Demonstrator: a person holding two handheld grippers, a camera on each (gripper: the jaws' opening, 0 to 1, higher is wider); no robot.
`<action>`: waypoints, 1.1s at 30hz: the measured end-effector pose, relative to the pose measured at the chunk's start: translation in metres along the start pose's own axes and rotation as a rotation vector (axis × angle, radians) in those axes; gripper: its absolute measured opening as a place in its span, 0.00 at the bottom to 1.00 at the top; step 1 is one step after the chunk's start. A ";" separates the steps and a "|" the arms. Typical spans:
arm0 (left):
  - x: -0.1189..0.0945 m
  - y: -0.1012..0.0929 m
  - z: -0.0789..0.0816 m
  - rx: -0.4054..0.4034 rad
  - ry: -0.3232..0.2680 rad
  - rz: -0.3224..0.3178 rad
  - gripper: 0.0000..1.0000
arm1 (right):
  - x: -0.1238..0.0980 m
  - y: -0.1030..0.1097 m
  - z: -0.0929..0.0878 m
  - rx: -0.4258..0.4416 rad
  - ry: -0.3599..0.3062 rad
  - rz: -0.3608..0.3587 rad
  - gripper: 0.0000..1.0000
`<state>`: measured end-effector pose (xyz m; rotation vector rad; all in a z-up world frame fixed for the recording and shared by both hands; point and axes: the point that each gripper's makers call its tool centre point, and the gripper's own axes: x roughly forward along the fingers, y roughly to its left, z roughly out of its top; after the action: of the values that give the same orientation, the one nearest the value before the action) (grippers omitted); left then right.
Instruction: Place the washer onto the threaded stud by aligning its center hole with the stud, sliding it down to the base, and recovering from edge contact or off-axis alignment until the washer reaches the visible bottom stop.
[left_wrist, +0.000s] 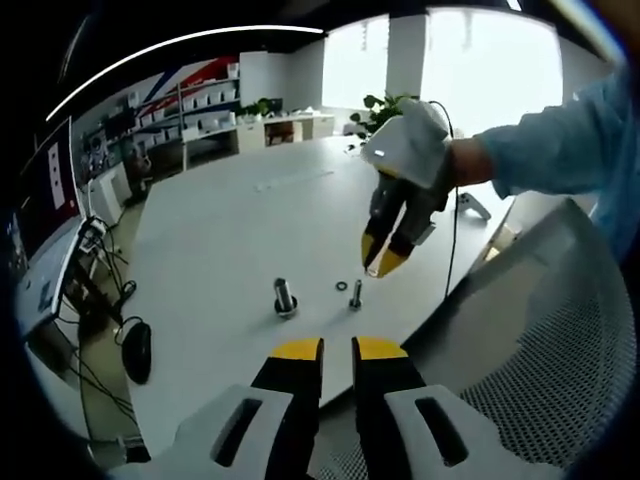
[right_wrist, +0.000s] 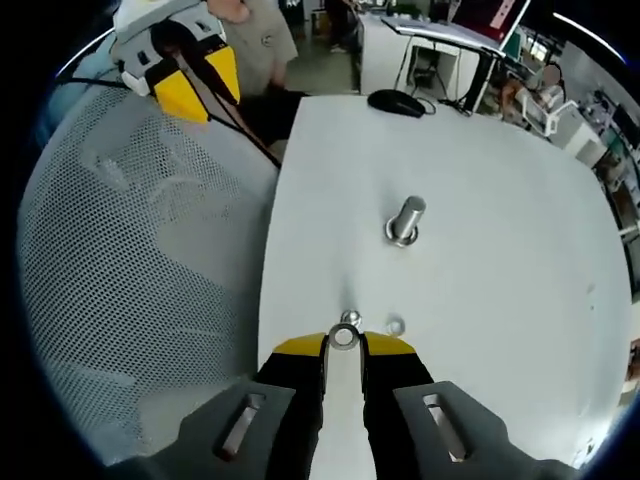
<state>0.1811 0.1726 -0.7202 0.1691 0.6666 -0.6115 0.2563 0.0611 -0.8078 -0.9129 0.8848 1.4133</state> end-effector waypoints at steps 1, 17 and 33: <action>0.000 0.000 0.000 -0.001 0.001 -0.002 0.09 | 0.001 -0.001 0.000 -0.001 0.001 -0.003 0.15; 0.001 0.001 -0.002 -0.008 0.009 -0.003 0.09 | 0.011 -0.007 0.008 -0.035 0.011 -0.002 0.15; 0.001 0.000 -0.002 -0.011 0.012 -0.003 0.09 | 0.015 -0.007 0.005 -0.046 0.027 0.004 0.15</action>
<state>0.1806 0.1734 -0.7224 0.1622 0.6816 -0.6098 0.2628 0.0723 -0.8195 -0.9671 0.8781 1.4327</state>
